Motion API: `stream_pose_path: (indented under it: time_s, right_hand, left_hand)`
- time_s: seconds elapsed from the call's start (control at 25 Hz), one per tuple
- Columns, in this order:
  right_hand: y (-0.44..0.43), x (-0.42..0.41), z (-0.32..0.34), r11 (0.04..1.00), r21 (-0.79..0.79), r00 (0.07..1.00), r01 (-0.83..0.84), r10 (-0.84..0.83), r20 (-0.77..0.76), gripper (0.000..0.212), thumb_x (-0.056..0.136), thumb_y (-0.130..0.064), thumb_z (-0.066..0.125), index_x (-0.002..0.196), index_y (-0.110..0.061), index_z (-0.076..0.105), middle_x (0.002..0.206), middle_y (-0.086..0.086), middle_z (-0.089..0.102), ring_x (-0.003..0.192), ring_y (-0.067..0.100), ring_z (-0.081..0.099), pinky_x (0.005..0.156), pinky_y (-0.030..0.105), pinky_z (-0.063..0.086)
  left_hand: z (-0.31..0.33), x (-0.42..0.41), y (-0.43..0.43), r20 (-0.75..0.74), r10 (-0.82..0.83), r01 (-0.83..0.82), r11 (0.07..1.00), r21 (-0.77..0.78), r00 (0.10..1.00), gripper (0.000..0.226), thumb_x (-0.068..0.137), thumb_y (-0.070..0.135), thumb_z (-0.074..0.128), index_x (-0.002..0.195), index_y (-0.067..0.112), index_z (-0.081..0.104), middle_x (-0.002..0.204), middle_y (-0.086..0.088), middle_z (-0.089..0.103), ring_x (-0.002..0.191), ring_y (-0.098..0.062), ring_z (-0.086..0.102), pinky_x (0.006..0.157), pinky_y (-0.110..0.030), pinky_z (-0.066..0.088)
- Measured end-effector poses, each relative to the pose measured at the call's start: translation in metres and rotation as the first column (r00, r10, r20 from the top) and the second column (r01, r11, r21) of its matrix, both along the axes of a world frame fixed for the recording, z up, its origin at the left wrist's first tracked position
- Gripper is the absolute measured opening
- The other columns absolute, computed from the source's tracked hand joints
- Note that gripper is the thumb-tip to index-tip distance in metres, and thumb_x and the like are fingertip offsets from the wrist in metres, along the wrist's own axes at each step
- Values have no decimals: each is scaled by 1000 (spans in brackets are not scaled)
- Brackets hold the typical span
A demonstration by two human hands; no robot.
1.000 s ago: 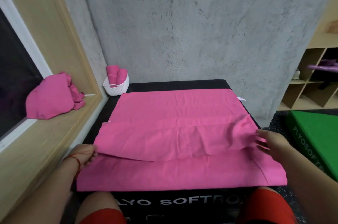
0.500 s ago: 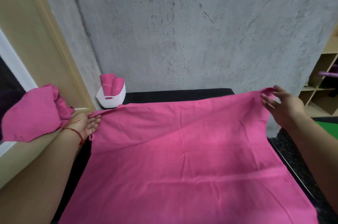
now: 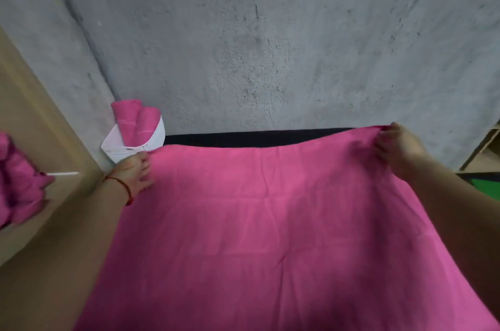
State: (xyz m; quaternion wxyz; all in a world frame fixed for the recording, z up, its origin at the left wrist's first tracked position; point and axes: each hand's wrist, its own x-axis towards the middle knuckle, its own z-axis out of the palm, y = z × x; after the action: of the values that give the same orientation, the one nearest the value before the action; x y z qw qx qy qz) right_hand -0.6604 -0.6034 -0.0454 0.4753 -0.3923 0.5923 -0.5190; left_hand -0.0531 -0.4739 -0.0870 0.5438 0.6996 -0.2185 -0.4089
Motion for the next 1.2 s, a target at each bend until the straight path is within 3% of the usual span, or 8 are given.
stream_pose_path:
  time_s: [0.08,0.12,0.24,0.32,0.48,0.6,0.92,1.2]
  right_hand:
    - [-5,6,-32,1000,30,1000,-1,0,26,49,101,-12,50,147,-28,52,111,-2,63,77,13,54,73,31,44]
    - [-3,8,-47,999,36,1000,-7,6,25,53,101,-6,49,143,-37,52,113,-7,65,80,14,55,74,32,41]
    - [11,5,-79,998,46,998,-42,44,-49,56,97,-1,57,146,-29,60,143,-6,62,121,20,60,93,41,43]
    - [28,1,-85,998,46,998,-47,49,-48,52,97,1,58,145,-21,62,145,2,62,122,22,58,97,43,42]
    - [76,0,-73,995,44,995,-94,96,-32,47,98,4,57,139,-16,66,126,2,69,119,23,60,114,49,43]
    - [119,-4,-56,989,34,990,-141,142,-18,45,99,3,56,137,-18,67,118,-1,71,120,24,62,109,47,44]
    - [238,-36,-33,980,20,980,-200,200,-7,43,96,-1,62,132,-24,71,129,0,71,118,20,66,101,45,50]
    - [339,-89,-63,986,77,969,-147,159,-187,44,96,2,62,135,-16,70,129,7,72,109,20,67,88,35,49]
  left_hand:
    - [-25,-7,2,260,-110,90,992,87,959,60,91,55,58,141,22,60,144,-4,59,131,-26,55,99,-40,46]
    - [-36,-12,12,431,-175,145,984,102,885,66,80,61,57,131,20,67,133,-3,64,119,-23,59,97,-36,45]
    - [-61,-33,42,741,-280,203,960,195,611,46,87,52,57,114,17,72,111,-6,68,105,-24,64,90,-35,45]
    - [-69,-45,63,752,-288,198,957,210,593,34,101,31,61,128,11,67,127,-12,69,115,-32,65,98,-38,47]
    - [-74,-56,106,750,-370,247,928,278,548,37,102,27,61,136,10,62,135,-13,67,120,-32,64,102,-39,49]
    - [-57,-77,142,752,-381,244,924,294,538,40,102,27,62,137,9,61,136,-11,66,122,-32,63,103,-38,47]
    - [-30,-89,253,735,-365,209,931,300,571,31,103,23,62,128,6,66,130,-14,69,122,-33,63,98,-34,44]
    - [-70,-62,365,729,-347,74,923,378,591,23,97,23,66,117,13,71,121,-16,70,113,-37,66,95,-40,50]
